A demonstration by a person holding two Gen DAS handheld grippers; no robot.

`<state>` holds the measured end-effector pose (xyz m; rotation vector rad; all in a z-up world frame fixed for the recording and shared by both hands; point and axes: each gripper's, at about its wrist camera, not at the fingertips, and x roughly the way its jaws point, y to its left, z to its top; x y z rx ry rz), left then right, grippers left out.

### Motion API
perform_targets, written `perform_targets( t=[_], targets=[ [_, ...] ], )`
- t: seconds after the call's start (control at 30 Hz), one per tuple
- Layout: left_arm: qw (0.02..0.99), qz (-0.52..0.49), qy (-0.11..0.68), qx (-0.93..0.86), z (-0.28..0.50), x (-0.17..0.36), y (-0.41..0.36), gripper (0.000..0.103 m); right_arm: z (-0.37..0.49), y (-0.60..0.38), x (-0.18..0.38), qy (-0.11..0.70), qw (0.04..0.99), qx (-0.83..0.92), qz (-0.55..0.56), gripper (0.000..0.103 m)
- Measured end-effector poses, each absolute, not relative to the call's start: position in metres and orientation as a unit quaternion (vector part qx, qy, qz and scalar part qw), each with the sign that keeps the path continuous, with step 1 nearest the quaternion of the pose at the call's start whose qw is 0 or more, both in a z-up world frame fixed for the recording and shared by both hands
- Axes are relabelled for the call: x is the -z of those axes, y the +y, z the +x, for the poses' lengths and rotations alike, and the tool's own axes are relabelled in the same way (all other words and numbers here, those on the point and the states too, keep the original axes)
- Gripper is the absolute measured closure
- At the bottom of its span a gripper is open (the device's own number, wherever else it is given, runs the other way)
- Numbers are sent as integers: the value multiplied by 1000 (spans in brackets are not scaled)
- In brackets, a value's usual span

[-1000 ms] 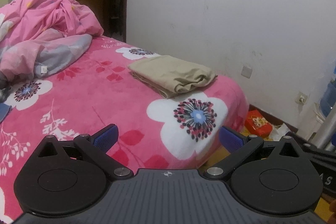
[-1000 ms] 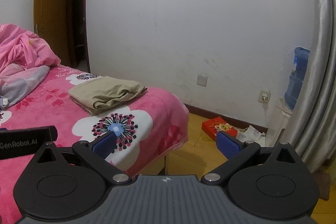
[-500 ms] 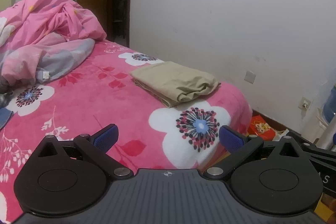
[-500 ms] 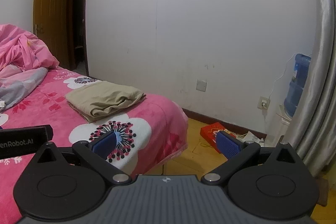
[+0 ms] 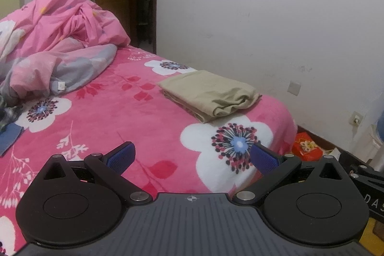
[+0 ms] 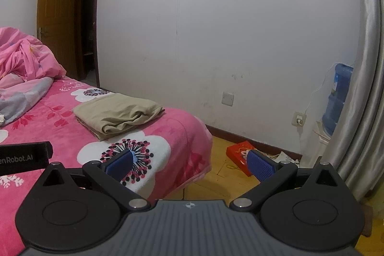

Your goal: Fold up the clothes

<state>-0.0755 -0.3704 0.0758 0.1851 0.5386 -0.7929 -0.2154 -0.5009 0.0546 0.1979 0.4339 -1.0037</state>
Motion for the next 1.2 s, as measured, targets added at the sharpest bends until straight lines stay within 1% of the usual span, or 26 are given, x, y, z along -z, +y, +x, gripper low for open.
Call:
perform_targets(
  t=[0.4,1.2],
  targets=[
    [885,96,244,384,-80,-78,-369,0,-215,-496,-55,208,851,474,91,0],
    [883,94,254,384,-80,-76,-368,0,-216,-490,-53,210,849,476,92,0]
  ],
)
